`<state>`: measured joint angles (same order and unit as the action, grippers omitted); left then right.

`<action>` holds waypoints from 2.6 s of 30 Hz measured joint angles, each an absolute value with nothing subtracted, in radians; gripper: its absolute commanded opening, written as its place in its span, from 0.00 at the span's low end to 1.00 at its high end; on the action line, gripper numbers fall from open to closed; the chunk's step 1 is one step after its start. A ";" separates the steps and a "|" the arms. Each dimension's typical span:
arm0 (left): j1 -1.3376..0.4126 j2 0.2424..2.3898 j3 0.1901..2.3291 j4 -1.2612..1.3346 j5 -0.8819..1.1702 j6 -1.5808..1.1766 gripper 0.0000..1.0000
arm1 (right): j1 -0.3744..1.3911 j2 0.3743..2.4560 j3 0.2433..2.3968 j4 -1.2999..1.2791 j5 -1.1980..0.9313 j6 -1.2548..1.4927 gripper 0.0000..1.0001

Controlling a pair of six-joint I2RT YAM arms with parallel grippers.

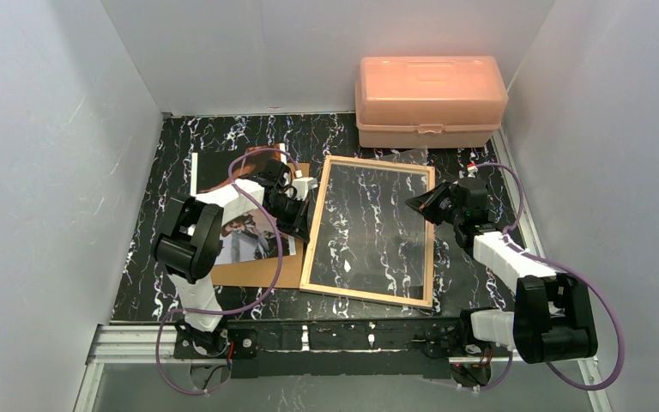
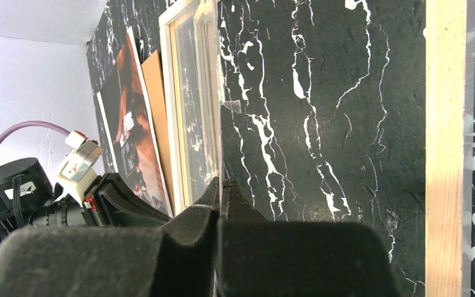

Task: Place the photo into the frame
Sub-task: Place the photo frame item in the photo frame.

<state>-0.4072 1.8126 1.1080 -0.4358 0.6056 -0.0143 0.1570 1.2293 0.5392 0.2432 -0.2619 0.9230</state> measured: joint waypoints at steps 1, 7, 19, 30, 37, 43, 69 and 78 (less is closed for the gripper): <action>-0.407 1.813 1.108 -0.436 0.606 -0.014 0.00 | 0.157 1.230 0.539 0.243 -0.260 0.920 0.01; -0.407 1.813 1.108 -0.440 0.606 -0.014 0.00 | 0.157 1.238 0.522 0.243 -0.242 0.907 0.01; -0.407 1.817 1.113 -0.450 0.607 -0.011 0.00 | 0.158 1.271 0.527 0.219 -0.224 0.848 0.28; -0.407 1.818 1.115 -0.451 0.609 -0.011 0.00 | 0.250 1.346 0.666 -0.035 -0.124 0.702 0.68; -0.407 1.818 1.115 -0.451 0.609 -0.011 0.00 | 0.344 1.402 0.802 -0.204 0.014 0.623 0.81; -0.407 1.818 1.115 -0.450 0.611 -0.011 0.00 | 0.369 1.471 0.879 -0.312 0.066 0.576 0.92; -0.407 1.818 1.115 -0.450 0.612 -0.011 0.00 | 0.428 1.555 0.984 -0.479 0.192 0.463 0.99; -0.407 1.819 1.115 -0.450 0.612 -0.011 0.00 | 0.428 1.562 0.986 -0.500 0.230 0.431 0.99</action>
<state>-0.4068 1.8187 1.1149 -0.4500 0.6117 -0.0113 0.4278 1.5623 0.9855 -0.5003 0.2298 0.4309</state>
